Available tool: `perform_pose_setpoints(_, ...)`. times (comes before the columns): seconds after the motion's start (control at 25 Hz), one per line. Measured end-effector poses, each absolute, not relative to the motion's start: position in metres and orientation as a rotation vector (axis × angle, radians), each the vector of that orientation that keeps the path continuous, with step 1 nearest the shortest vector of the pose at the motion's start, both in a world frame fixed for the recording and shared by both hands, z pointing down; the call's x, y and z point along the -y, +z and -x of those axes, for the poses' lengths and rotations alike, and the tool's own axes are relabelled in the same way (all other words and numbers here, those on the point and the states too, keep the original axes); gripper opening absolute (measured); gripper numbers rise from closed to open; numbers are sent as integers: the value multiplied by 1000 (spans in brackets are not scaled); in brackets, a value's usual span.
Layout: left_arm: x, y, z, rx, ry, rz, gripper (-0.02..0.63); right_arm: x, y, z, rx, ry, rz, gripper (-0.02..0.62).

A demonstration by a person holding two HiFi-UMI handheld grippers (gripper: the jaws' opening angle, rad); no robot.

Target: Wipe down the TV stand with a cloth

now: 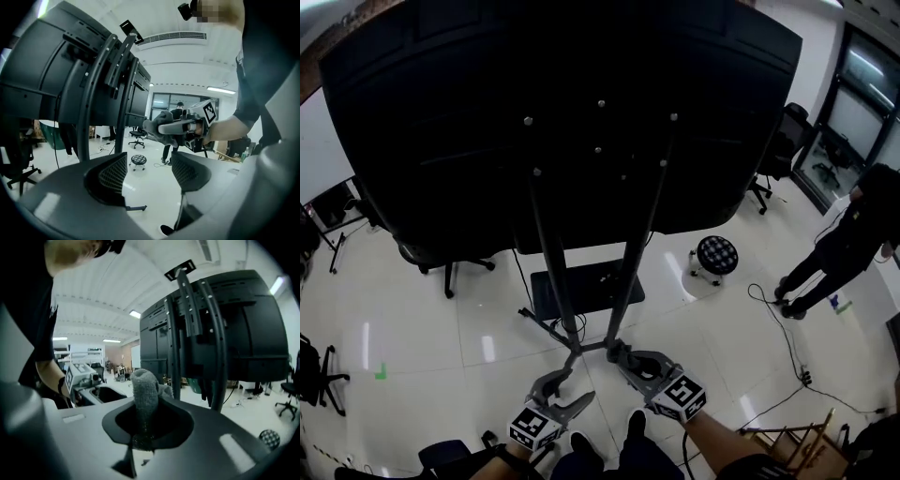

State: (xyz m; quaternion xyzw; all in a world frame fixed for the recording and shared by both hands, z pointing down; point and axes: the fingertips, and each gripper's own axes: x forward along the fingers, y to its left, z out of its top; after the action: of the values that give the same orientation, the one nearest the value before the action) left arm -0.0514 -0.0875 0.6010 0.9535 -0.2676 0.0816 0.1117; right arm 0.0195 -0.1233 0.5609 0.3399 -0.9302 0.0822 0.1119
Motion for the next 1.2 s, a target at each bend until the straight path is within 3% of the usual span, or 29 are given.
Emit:
perform_pose_setpoints(0.16,51,562,63,774,210,-2841,319,86,517,-39,2791,388,-1139,46)
perform_pose_setpoints(0.52,-9,510,70,962,79,-2816,318,-10,479,-39,2889,372,-1143,45)
perform_pose_setpoints(1.2,-142,493,-17,972,-30,-2714,319,-134,465,-97,2984,331,-885,44)
